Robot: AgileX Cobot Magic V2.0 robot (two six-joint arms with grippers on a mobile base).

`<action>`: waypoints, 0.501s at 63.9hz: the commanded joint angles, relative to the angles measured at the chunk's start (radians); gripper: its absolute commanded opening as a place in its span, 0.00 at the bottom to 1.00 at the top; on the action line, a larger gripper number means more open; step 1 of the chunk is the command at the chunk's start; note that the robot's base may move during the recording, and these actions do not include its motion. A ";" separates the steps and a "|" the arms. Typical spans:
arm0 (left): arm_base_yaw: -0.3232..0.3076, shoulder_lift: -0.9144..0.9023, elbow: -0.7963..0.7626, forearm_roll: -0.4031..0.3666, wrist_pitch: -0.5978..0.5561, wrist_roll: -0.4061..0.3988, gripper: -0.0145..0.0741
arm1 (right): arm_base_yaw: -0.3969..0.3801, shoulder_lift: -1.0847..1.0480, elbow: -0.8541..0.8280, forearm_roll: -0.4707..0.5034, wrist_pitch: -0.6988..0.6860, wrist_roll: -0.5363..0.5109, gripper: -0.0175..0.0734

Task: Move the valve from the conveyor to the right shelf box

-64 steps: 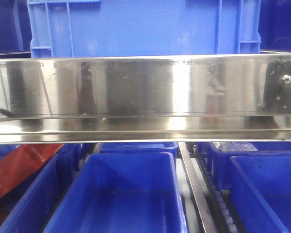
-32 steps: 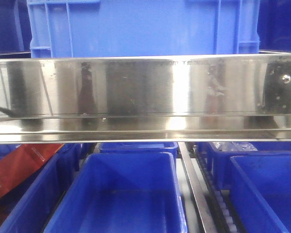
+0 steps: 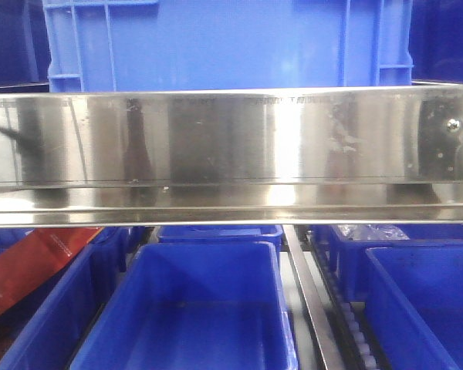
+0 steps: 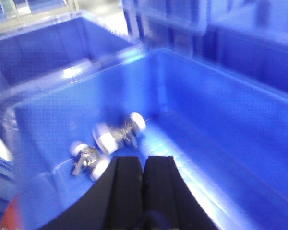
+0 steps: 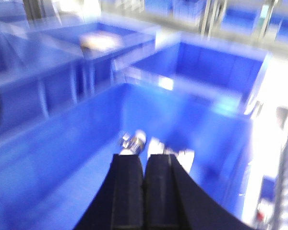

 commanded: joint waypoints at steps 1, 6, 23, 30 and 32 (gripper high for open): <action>0.007 -0.077 0.017 -0.001 0.039 -0.001 0.04 | 0.000 -0.070 0.040 -0.003 0.003 -0.007 0.02; 0.007 -0.146 0.085 -0.001 0.018 -0.003 0.04 | 0.000 -0.135 0.106 -0.003 -0.009 -0.007 0.02; 0.007 -0.483 0.537 0.064 -0.181 -0.084 0.04 | 0.000 -0.406 0.520 -0.003 -0.198 -0.007 0.02; 0.007 -0.649 0.740 0.064 -0.283 -0.088 0.04 | 0.000 -0.531 0.717 -0.003 -0.292 -0.007 0.02; 0.007 -0.688 0.797 0.064 -0.320 -0.090 0.04 | 0.000 -0.568 0.771 -0.003 -0.315 -0.007 0.02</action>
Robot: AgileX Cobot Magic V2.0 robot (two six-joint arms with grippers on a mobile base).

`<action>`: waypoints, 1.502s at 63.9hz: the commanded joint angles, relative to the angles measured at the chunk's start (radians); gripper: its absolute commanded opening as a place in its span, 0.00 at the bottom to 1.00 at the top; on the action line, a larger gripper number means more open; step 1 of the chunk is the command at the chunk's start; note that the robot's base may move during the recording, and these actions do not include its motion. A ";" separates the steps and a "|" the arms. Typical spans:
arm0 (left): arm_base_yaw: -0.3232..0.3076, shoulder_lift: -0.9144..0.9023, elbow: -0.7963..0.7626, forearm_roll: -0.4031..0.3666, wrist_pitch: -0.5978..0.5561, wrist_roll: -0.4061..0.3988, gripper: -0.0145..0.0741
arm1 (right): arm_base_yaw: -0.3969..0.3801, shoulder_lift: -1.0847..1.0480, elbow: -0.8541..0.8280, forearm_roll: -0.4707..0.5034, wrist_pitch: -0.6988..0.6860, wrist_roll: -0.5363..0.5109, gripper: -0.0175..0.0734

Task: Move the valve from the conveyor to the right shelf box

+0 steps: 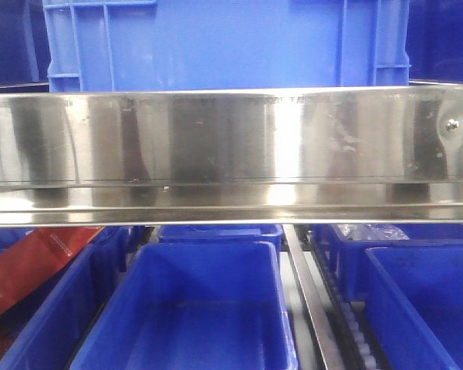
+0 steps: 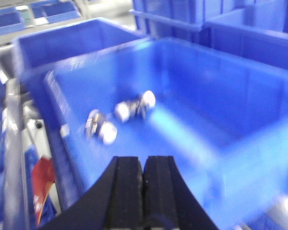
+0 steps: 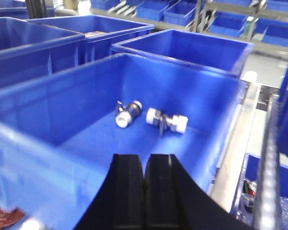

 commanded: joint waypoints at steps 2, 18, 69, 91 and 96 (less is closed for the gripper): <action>0.007 -0.138 0.159 0.005 -0.130 -0.013 0.04 | 0.000 -0.105 0.145 -0.003 -0.104 -0.007 0.02; 0.007 -0.472 0.517 0.003 -0.238 -0.013 0.04 | 0.000 -0.348 0.466 -0.003 -0.182 -0.007 0.02; 0.007 -0.680 0.720 0.003 -0.235 -0.013 0.04 | 0.000 -0.557 0.689 -0.003 -0.287 -0.007 0.02; 0.019 -0.686 0.720 0.003 -0.236 -0.013 0.04 | 0.000 -0.557 0.689 -0.003 -0.287 -0.007 0.02; 0.073 -0.696 0.721 0.003 -0.235 -0.013 0.04 | 0.000 -0.557 0.689 -0.003 -0.287 -0.007 0.02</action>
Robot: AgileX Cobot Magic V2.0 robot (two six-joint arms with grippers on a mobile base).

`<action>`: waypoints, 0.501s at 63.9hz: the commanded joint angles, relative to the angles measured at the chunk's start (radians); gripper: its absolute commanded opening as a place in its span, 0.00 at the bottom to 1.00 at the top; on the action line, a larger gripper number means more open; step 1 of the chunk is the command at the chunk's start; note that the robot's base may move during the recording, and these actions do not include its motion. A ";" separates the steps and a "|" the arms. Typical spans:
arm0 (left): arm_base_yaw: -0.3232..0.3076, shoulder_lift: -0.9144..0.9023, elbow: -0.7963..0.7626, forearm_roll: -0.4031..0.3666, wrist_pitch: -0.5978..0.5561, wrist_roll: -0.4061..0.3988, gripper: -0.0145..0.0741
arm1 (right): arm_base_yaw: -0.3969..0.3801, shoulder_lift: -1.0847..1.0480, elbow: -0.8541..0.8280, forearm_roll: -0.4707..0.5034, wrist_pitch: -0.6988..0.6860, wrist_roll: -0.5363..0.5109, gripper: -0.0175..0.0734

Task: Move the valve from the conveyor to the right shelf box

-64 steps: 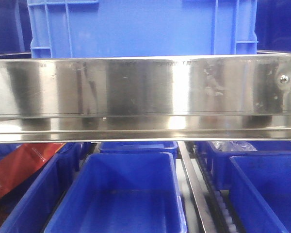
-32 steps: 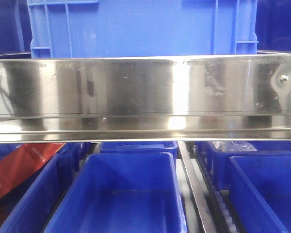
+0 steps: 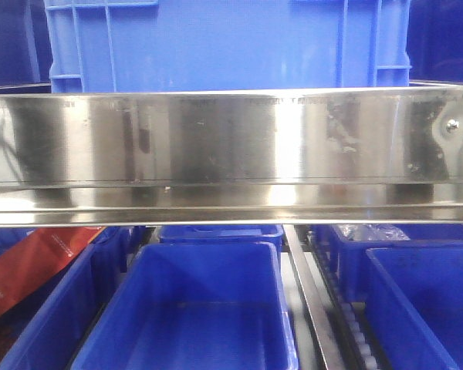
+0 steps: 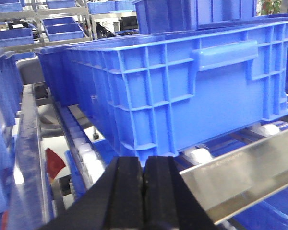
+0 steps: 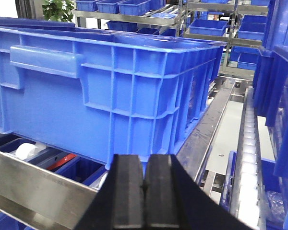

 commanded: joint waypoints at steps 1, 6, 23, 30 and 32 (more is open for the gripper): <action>0.056 -0.017 0.005 0.003 -0.020 -0.009 0.04 | 0.000 -0.004 0.002 -0.003 -0.027 -0.005 0.02; 0.136 -0.040 0.029 0.003 -0.020 -0.009 0.04 | 0.000 -0.004 0.002 -0.003 -0.027 -0.005 0.02; 0.422 -0.187 0.219 -0.070 -0.124 -0.009 0.04 | 0.000 -0.003 0.002 -0.003 -0.029 -0.005 0.02; 0.488 -0.232 0.332 -0.141 -0.211 -0.009 0.04 | 0.000 -0.003 0.002 -0.003 -0.029 -0.005 0.02; 0.495 -0.232 0.367 -0.145 -0.233 -0.009 0.04 | 0.000 -0.003 0.002 -0.003 -0.029 -0.005 0.02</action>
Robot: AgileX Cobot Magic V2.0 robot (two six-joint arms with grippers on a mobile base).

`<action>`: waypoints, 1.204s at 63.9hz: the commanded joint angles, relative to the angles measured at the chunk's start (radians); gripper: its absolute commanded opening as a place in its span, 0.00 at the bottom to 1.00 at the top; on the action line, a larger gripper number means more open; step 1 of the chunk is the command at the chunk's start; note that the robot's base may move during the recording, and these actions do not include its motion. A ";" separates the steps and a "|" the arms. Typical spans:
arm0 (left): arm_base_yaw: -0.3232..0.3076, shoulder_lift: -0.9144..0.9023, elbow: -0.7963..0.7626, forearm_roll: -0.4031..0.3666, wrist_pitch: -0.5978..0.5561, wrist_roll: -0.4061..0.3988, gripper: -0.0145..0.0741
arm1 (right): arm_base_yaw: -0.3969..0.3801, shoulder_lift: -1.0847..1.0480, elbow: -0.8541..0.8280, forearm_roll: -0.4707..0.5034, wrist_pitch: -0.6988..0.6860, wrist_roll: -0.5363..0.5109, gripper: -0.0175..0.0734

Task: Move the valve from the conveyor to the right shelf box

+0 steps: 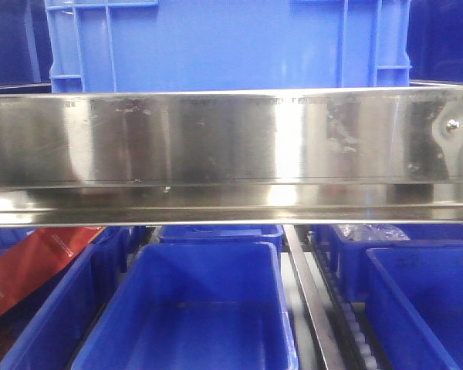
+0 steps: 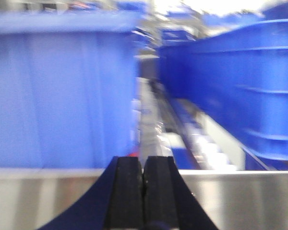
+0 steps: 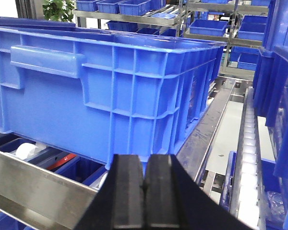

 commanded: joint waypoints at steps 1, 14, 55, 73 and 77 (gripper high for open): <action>0.027 -0.015 0.080 -0.043 -0.093 -0.008 0.04 | 0.000 -0.003 0.002 -0.003 -0.029 -0.004 0.02; 0.024 -0.015 0.093 -0.043 -0.087 -0.008 0.04 | 0.000 -0.003 0.002 -0.003 -0.029 -0.004 0.02; -0.063 -0.015 0.093 0.016 -0.093 -0.008 0.04 | 0.000 -0.003 0.002 -0.003 -0.029 -0.004 0.02; -0.063 -0.015 0.093 0.016 -0.093 -0.008 0.04 | 0.000 -0.003 0.002 -0.003 -0.029 -0.004 0.02; -0.063 -0.015 0.093 0.016 -0.093 -0.008 0.04 | 0.000 -0.003 0.002 -0.003 -0.029 -0.004 0.02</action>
